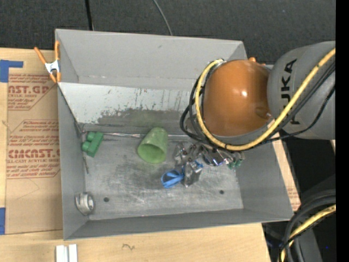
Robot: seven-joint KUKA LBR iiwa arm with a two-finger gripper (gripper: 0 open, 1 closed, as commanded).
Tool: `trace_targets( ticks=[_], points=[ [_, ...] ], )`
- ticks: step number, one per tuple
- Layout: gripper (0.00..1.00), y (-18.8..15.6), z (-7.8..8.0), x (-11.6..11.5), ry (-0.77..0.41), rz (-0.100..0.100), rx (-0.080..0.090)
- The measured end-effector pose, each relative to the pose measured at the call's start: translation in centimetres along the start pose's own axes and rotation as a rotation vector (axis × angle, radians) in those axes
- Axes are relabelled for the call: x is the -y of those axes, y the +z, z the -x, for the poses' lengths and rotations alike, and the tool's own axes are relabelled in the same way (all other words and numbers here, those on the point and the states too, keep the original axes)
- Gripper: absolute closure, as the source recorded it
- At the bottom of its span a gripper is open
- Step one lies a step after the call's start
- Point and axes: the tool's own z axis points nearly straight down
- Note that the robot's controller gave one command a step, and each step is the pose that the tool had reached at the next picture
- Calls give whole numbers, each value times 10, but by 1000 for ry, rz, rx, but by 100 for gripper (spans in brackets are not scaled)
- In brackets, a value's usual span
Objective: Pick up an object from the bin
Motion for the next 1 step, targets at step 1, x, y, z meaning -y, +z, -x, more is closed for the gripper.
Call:
trace_targets(
  ticks=[1],
  points=[
    [0,3,-1,0,2,3,-5]
  ],
)
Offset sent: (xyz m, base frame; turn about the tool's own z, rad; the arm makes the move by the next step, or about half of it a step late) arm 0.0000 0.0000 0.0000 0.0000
